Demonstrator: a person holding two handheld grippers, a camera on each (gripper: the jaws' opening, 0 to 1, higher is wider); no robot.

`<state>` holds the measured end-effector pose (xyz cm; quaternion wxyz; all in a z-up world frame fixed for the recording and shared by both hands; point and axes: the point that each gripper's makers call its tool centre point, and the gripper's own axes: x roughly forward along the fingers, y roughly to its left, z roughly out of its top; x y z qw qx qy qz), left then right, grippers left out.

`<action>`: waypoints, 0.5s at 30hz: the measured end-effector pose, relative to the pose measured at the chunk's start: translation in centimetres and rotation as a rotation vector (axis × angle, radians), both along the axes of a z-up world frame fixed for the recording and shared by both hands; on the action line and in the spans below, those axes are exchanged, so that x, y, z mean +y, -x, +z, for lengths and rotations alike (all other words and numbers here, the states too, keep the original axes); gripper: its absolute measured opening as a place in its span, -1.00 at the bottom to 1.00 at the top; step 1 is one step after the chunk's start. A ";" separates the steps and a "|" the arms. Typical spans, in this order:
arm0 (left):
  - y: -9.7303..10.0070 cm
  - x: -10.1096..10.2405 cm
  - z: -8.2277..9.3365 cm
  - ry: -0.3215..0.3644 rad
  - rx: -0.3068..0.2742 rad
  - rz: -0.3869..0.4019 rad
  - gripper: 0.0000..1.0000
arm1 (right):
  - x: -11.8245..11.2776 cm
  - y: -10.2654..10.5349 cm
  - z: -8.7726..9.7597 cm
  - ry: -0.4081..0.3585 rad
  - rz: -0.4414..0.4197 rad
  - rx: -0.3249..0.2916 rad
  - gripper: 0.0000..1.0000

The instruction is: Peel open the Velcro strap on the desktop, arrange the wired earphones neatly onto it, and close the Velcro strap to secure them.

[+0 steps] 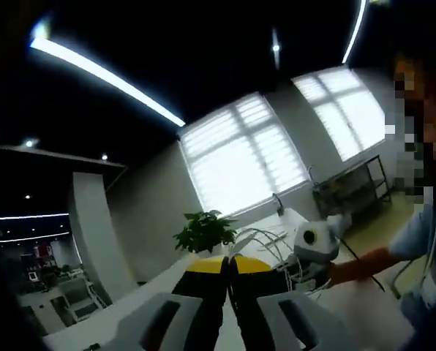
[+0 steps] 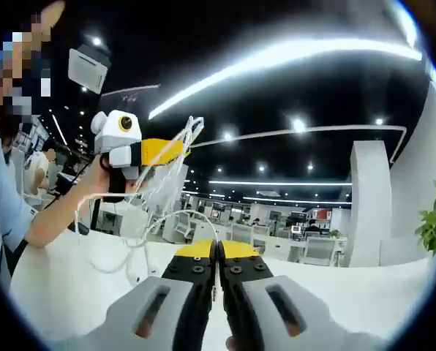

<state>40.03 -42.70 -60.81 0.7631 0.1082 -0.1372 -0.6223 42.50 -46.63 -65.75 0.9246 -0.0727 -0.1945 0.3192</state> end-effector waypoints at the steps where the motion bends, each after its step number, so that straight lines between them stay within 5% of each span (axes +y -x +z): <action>1: 0.1 -0.3 -0.4 -0.012 0.000 -0.004 -0.88 | -0.1 0.0 0.1 -0.001 -0.006 -0.005 -0.92; 15: 0.8 -1.9 -3.9 -0.115 0.030 -0.051 -0.88 | -0.1 0.4 0.7 0.061 -0.093 -0.070 -0.92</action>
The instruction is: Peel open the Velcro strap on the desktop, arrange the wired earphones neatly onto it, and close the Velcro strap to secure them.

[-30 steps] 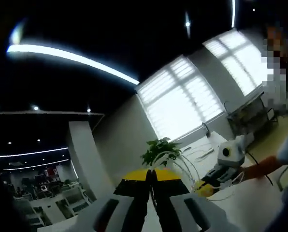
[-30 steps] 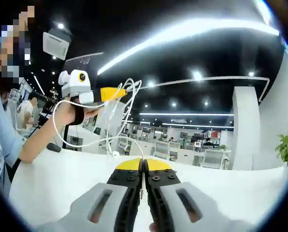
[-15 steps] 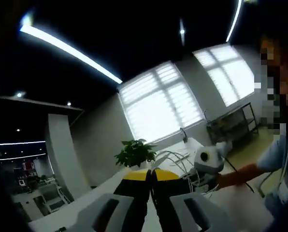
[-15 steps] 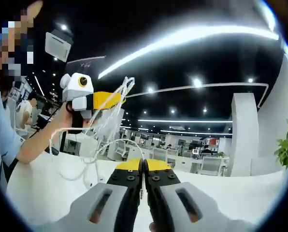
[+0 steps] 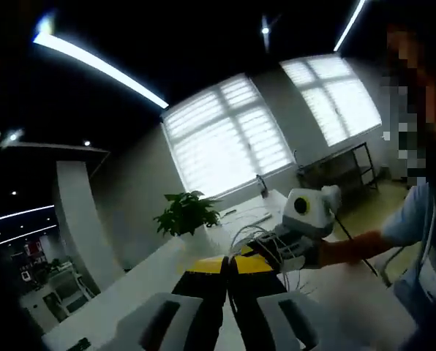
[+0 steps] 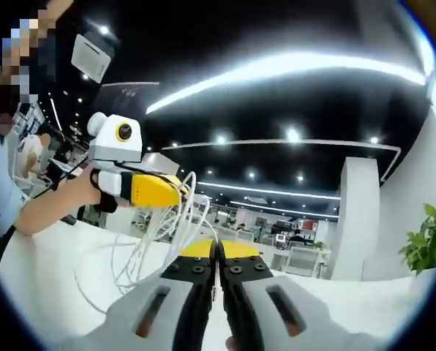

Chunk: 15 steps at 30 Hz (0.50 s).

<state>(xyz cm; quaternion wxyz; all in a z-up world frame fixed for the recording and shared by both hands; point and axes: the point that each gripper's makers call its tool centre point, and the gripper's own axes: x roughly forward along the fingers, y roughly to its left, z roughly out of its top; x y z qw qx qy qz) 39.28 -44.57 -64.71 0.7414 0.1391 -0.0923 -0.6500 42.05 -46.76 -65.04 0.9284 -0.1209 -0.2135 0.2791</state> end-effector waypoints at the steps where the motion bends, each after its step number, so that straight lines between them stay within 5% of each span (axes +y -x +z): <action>1: 0.0 0.0 -0.1 -0.002 0.007 -0.003 -0.88 | 0.0 0.0 0.1 0.003 -0.005 -0.006 -0.92; 15: -0.7 -0.5 -0.7 -0.039 0.063 0.007 -0.88 | -0.6 -0.3 0.3 0.170 -0.201 -0.111 -0.92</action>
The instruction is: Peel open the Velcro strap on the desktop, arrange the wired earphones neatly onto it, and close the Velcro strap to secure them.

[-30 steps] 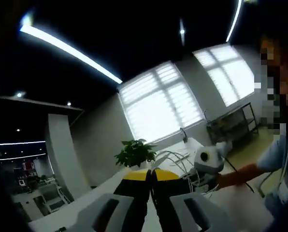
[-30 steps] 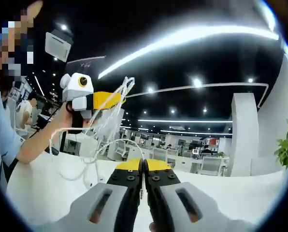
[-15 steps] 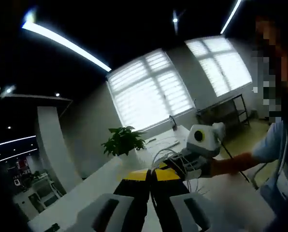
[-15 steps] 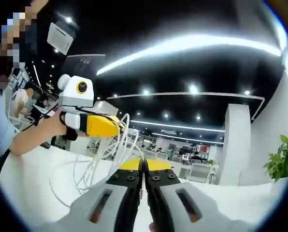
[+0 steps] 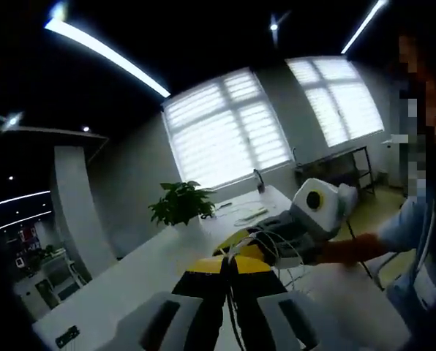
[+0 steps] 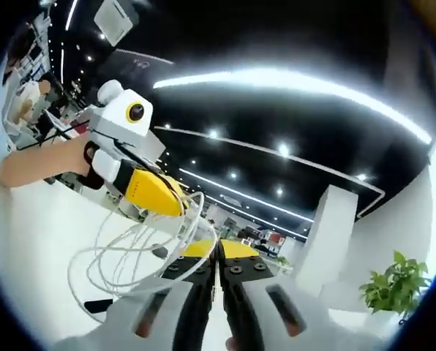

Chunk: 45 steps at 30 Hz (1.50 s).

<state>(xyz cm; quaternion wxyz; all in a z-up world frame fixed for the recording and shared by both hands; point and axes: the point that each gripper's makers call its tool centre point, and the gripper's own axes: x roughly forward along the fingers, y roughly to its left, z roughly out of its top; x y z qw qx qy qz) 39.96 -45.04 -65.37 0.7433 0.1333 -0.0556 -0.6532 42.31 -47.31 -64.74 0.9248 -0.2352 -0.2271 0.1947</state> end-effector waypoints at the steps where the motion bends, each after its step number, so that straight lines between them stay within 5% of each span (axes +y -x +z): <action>1: -0.1 0.0 -0.2 -0.005 0.000 0.006 -0.88 | 0.0 0.0 0.0 0.001 0.001 -0.001 -0.92; 26: 0.1 -0.6 -1.7 -0.029 -0.014 0.024 -0.85 | -0.3 0.2 0.2 -0.017 -0.004 -0.004 -0.92; 39: -0.1 -1.0 -2.1 -0.052 -0.050 0.038 -0.85 | -0.3 0.7 0.6 -0.082 0.050 0.009 -0.92; 45: -1.3 -0.5 -1.7 -0.053 -0.086 0.106 -0.87 | 0.0 1.0 0.7 -0.131 0.118 0.039 -0.92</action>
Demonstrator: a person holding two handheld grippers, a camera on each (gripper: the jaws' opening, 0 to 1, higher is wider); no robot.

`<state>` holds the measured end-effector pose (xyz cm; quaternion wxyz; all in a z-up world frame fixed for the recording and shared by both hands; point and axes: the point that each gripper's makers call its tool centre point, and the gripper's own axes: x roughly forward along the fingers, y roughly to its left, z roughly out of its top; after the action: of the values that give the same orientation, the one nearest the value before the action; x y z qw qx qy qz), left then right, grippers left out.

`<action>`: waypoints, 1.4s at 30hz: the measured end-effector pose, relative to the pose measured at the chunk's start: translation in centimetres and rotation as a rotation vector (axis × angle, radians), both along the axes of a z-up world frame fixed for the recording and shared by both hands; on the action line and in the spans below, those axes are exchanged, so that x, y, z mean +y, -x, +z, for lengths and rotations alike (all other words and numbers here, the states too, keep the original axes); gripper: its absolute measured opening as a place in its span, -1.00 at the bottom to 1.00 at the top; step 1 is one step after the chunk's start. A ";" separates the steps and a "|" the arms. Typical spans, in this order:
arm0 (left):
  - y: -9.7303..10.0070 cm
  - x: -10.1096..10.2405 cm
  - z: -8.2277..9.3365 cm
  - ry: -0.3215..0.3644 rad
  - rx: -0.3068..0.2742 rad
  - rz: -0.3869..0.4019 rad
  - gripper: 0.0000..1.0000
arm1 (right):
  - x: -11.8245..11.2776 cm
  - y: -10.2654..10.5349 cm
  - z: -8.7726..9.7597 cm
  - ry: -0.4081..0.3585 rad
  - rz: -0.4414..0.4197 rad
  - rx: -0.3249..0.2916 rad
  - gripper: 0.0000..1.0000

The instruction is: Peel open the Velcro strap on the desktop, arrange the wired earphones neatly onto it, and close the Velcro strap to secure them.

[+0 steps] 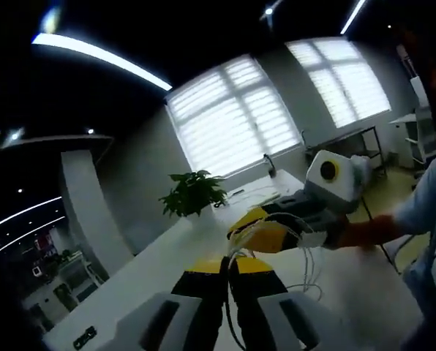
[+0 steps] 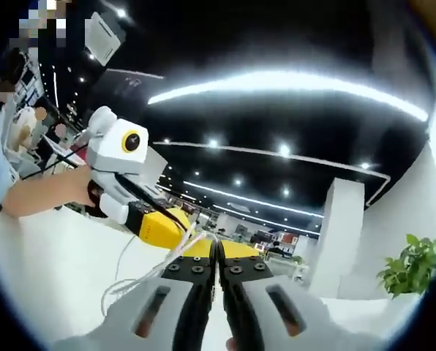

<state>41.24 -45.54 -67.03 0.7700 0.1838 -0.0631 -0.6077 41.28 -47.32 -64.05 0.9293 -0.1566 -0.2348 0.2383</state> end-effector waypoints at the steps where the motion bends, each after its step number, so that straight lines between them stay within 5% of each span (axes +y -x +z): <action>1: -0.2 0.1 0.1 0.000 -0.010 0.008 -0.87 | 0.0 0.0 0.0 -0.009 0.010 0.006 -0.92; 11: -2.3 1.2 2.1 -0.014 -0.204 0.152 -0.88 | -0.9 -0.2 0.4 -0.165 0.102 0.079 -0.89; 17: -3.5 2.1 3.3 0.021 -0.232 0.215 -0.88 | -1.3 -0.1 0.5 -0.272 0.179 0.133 -0.87; 20: -3.6 2.4 3.6 0.031 -0.236 0.223 -0.88 | -0.1 0.5 0.4 -0.252 0.252 0.142 -0.86; 24: -3.7 2.5 3.8 0.031 -0.253 0.229 -0.88 | 0.4 0.4 -0.1 -0.210 0.204 0.129 -0.86; 34: -3.8 3.5 4.9 0.053 -0.235 0.219 -0.88 | -0.5 -0.9 -1.2 -0.297 0.216 0.214 -0.85; 42: -5.3 4.0 5.5 0.067 -0.205 0.268 -0.88 | 1.5 1.4 -0.2 -0.284 0.330 0.163 -0.85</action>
<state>46.54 -41.49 -61.56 0.8394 0.2258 -0.1366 -0.4751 39.88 -45.80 -64.29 0.9064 0.0358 -0.2124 0.3634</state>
